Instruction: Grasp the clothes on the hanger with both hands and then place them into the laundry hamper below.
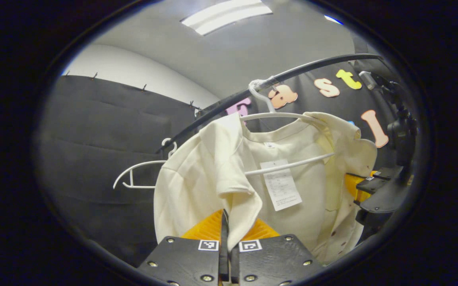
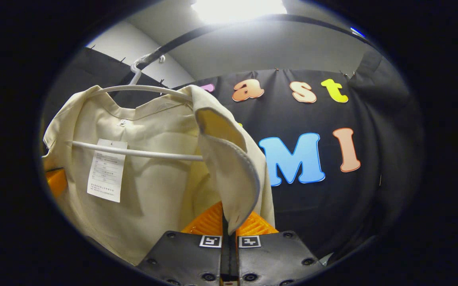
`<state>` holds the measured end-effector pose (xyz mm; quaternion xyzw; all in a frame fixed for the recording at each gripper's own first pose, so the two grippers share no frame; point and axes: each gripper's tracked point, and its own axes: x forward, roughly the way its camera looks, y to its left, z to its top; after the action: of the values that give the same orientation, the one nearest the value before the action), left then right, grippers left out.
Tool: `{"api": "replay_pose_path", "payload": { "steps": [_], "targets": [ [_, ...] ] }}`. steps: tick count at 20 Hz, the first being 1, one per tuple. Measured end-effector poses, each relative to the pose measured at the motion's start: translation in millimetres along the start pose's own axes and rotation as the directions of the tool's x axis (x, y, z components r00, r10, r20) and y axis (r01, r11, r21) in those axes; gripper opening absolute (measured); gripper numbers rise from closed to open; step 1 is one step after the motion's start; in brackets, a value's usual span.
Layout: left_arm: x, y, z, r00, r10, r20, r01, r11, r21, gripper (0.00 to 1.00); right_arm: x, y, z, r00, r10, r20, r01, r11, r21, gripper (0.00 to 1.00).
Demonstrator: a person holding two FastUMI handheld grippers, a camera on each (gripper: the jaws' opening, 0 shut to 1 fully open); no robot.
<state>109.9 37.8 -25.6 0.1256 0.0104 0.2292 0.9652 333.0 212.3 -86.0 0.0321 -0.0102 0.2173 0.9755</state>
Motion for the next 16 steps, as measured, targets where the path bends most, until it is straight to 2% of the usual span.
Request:
{"api": "replay_pose_path", "payload": {
  "steps": [4, 11, 16],
  "targets": [
    [-12, 22, 30, 0.997, -0.013, 0.072, 0.01, 0.999, 0.045, 0.0, -3, -23, 15, 0.998, -0.061, 0.025, 0.061, 0.998, -0.03, 0.01],
    [-13, 76, 60, 0.988, 0.056, 0.143, -0.068, 0.995, 0.079, 0.01, 9, -64, 44, 0.984, -0.158, 0.077, 0.162, 0.986, -0.042, 0.01],
    [8, 106, 75, 0.976, 0.128, 0.177, -0.144, 0.987, 0.078, 0.0, 21, -92, 60, 0.971, -0.214, 0.105, 0.218, 0.975, -0.033, 0.01]
  ]
}}
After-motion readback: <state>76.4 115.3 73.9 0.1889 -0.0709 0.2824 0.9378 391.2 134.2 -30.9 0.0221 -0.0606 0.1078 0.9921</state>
